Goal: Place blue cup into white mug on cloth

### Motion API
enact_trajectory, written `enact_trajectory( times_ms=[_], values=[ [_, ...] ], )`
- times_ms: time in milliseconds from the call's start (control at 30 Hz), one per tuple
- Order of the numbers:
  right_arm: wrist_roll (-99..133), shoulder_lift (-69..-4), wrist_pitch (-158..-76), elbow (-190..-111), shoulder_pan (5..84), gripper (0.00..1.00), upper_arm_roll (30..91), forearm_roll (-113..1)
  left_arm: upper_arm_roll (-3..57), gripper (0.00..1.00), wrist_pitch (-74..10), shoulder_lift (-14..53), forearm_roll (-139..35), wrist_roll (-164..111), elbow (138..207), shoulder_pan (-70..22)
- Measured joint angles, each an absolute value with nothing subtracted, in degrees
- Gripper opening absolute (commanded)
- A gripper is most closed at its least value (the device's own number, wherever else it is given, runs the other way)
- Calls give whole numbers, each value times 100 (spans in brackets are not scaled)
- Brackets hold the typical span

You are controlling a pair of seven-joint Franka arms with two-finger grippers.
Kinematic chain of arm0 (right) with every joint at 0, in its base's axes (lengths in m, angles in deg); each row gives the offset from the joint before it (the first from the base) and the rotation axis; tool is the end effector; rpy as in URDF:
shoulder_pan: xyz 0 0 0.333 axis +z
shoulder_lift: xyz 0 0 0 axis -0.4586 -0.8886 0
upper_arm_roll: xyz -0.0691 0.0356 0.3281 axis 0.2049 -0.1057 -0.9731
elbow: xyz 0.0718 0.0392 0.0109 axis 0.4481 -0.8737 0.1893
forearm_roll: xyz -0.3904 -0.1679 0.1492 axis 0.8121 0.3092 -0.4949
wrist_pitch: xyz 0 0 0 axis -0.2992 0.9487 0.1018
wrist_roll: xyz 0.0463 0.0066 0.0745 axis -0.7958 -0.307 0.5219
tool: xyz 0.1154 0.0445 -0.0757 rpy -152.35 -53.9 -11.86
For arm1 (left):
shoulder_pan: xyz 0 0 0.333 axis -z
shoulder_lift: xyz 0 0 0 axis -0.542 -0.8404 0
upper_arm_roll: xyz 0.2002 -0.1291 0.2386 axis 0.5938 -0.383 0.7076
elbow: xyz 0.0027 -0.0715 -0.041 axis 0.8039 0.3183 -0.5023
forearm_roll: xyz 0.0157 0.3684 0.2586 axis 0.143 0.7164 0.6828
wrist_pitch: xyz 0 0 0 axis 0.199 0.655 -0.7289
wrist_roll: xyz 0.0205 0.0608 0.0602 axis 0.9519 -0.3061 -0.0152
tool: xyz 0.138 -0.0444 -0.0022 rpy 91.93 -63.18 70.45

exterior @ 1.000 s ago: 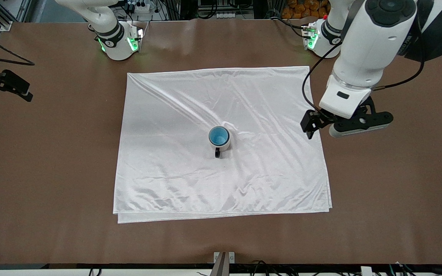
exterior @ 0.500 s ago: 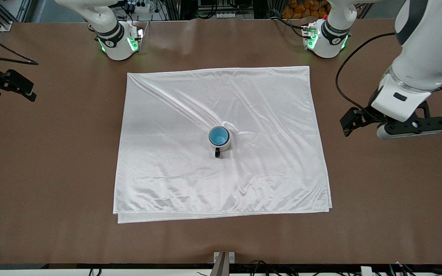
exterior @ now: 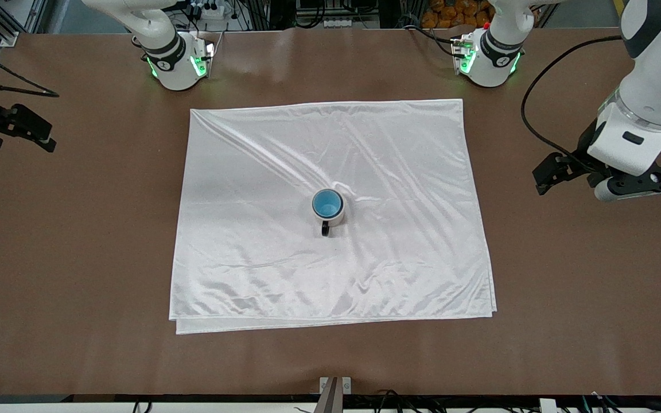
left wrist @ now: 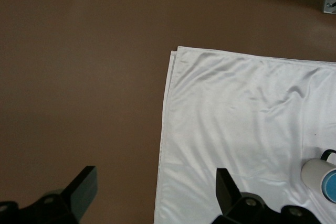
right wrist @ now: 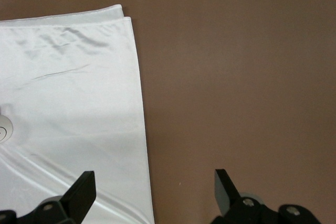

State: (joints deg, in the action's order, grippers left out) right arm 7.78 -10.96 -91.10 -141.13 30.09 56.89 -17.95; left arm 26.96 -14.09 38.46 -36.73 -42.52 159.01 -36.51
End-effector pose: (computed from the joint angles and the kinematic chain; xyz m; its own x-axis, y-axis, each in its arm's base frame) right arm 0.6002 0.0075 0.6400 0.9976 -0.0521 0.0461 -0.0530 -0.9984 0.0192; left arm 0.6519 -0.1457 0.5902 0.9832 0.1283 0.1300 0.1321 -0.9910 -0.0206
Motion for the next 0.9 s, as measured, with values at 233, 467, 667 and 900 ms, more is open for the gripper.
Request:
enact_trajectory(
  times_ms=[233,467,667,900],
  values=[
    [778,-1096,-9110,-14113,3010,100,5690,-1795,2727,100,-1358,3868,-3757,-4246,15901,-3760],
    [778,-1096,-9111,-14114,3010,100,5690,-1795,3228,100,-1327,3972,-3881,-3812,15898,-3577],
    [778,-1097,-9111,-14117,3011,100,5690,-1795,3699,100,-1278,4023,-3945,-3586,15898,-3349],
    [778,-1097,-9111,-14150,3011,100,5690,-1795,3913,100,-1269,4033,-3946,-3333,15898,-3282]
  ],
)
